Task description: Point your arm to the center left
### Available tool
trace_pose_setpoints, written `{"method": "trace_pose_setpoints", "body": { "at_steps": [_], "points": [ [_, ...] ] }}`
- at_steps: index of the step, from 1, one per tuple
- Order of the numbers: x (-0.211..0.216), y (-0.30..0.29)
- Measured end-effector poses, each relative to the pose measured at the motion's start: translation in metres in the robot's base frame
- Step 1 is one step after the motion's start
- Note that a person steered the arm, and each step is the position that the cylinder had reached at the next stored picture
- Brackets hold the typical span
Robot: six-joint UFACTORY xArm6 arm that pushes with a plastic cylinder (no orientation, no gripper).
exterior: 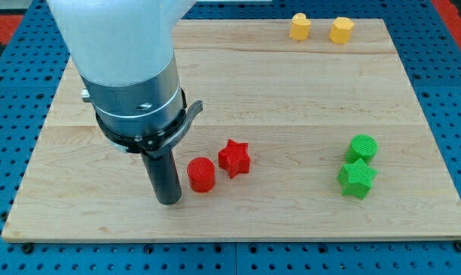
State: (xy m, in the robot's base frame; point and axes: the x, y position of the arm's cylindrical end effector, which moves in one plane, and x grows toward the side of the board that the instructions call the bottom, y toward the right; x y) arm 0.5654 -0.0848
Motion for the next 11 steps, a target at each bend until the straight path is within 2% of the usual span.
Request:
{"method": "trace_pose_setpoints", "body": {
  "at_steps": [7,10,11],
  "points": [
    [-0.008,-0.006],
    [-0.105,-0.178],
    [-0.108,-0.190]
  ]
}}
